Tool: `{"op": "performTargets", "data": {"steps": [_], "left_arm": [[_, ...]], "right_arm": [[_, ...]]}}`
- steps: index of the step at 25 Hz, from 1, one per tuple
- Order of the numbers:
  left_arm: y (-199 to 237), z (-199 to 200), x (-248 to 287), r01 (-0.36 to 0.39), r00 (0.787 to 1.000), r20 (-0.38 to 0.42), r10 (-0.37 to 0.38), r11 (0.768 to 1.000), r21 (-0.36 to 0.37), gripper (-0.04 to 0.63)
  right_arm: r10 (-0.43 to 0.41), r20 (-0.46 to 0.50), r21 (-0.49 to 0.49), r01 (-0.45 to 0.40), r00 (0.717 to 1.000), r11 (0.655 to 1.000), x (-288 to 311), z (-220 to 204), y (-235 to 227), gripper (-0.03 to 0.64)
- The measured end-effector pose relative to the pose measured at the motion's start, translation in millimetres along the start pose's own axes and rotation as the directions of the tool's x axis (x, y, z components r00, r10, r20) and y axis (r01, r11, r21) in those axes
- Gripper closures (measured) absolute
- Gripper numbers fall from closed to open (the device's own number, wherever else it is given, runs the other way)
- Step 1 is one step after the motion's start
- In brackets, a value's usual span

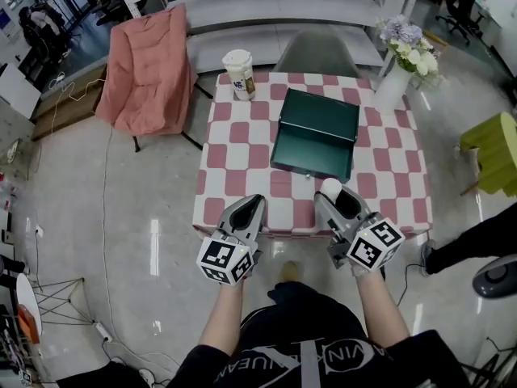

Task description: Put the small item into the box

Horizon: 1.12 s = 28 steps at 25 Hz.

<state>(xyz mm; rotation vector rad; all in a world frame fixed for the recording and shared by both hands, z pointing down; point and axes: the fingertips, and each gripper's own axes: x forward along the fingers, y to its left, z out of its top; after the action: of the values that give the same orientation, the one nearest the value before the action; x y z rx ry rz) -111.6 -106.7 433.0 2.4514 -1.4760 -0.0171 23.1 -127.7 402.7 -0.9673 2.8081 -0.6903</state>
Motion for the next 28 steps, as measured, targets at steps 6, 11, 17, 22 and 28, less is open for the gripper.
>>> {"op": "performTargets", "data": {"steps": [6,11,17,22,28], "left_arm": [[9,3,22,0.01,1.0,0.004,-0.01,1.0,0.0,0.575],[9,-1,35,0.024,1.0,-0.002,-0.024,1.0,-0.016,0.575],[3,-5,47,0.047,0.998,-0.032,-0.047,0.999,-0.01,0.575],[7,-2,58,0.051,0.998,-0.031,-0.051,0.999,0.009,0.575],[15,1,80,0.079,0.996,-0.047,-0.078,0.996,0.031,0.575]], "right_arm": [[-0.001,0.004,-0.003,0.001,1.0,1.0,13,7,-15,0.43],[-0.015,-0.006,-0.001,0.015,1.0,1.0,11,6,-24,0.43],[-0.061,0.0,0.029,0.061,0.998,0.998,1,6,-43,0.43],[-0.072,-0.005,0.043,0.072,0.997,0.996,5,2,-52,0.43],[-0.083,-0.04,0.022,0.084,0.996,0.996,21,-1,-62,0.43]]}}
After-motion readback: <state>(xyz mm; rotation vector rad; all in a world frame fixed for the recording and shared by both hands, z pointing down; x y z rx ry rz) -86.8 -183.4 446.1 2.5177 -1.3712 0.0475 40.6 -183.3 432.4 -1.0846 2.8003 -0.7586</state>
